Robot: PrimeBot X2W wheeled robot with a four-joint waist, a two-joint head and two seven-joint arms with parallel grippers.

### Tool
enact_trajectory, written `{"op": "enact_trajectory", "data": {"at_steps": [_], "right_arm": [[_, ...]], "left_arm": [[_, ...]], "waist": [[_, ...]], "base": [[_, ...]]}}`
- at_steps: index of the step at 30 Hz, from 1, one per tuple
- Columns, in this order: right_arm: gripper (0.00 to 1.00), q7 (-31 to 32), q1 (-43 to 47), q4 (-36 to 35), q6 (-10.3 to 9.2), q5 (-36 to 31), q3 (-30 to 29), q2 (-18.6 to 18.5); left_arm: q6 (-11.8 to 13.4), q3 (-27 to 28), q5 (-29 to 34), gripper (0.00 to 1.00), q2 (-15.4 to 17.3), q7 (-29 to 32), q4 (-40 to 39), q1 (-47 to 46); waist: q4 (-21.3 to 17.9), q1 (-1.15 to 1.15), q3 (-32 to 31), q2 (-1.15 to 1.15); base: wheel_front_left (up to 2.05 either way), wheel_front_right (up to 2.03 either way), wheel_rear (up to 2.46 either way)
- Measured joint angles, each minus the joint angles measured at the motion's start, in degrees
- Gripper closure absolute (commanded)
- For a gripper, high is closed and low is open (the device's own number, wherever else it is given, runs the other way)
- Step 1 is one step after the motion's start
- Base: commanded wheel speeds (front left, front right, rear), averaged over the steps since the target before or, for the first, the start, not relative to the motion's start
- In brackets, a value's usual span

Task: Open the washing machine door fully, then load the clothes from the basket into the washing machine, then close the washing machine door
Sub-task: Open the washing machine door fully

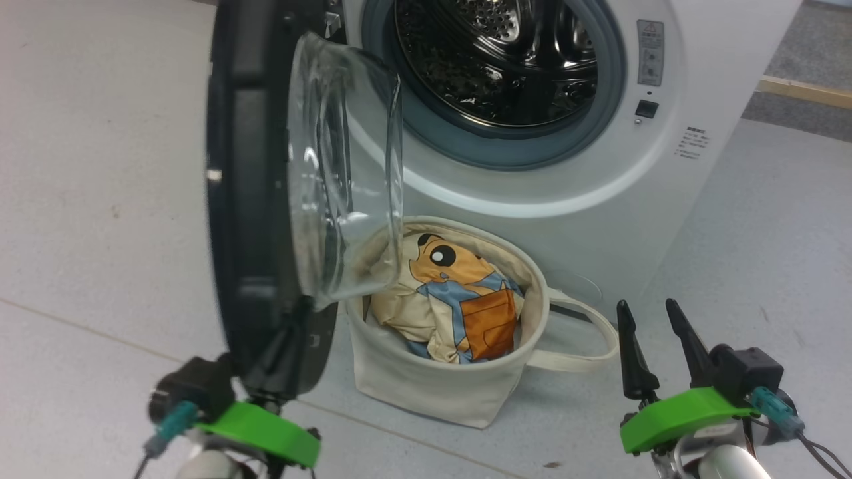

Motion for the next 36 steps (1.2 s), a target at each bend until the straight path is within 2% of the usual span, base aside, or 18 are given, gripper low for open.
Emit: {"op": "enact_trajectory", "data": {"at_steps": [4,9,21,29,36], "right_arm": [[0.0,0.0,0.0,0.0,0.0,0.0,0.0,0.0],[0.0,0.0,-0.2,0.0,0.0,0.0,0.0,0.0],[0.0,0.0,-0.6,0.4,0.0,0.1,0.1,0.1],[0.0,0.0,-0.6,0.8,0.0,0.6,0.1,0.0],[0.0,0.0,-0.6,0.9,0.0,1.1,0.1,0.1]], "left_arm": [[1.1,4.1,-0.8,1.0,0.5,0.0,0.7,-0.4],[1.8,9.7,-1.9,1.0,3.0,0.0,2.0,-0.8],[1.3,22.6,-4.6,1.0,10.3,0.0,13.4,-7.1],[0.4,27.1,-5.2,1.0,14.1,0.0,20.3,-11.7],[-0.8,27.4,-3.9,1.0,13.4,0.0,19.8,-12.1]], "waist": [[0.7,0.0,0.2,0.0],[1.5,0.0,0.6,0.0],[-0.7,0.0,0.2,0.0],[-1.7,0.0,-0.1,0.0],[-0.5,0.0,-0.6,0.0]], "base": [[0.0,0.0,0.0],[0.0,0.0,0.0],[0.0,0.0,0.0],[0.0,0.0,0.0],[0.0,0.0,0.0]]}}
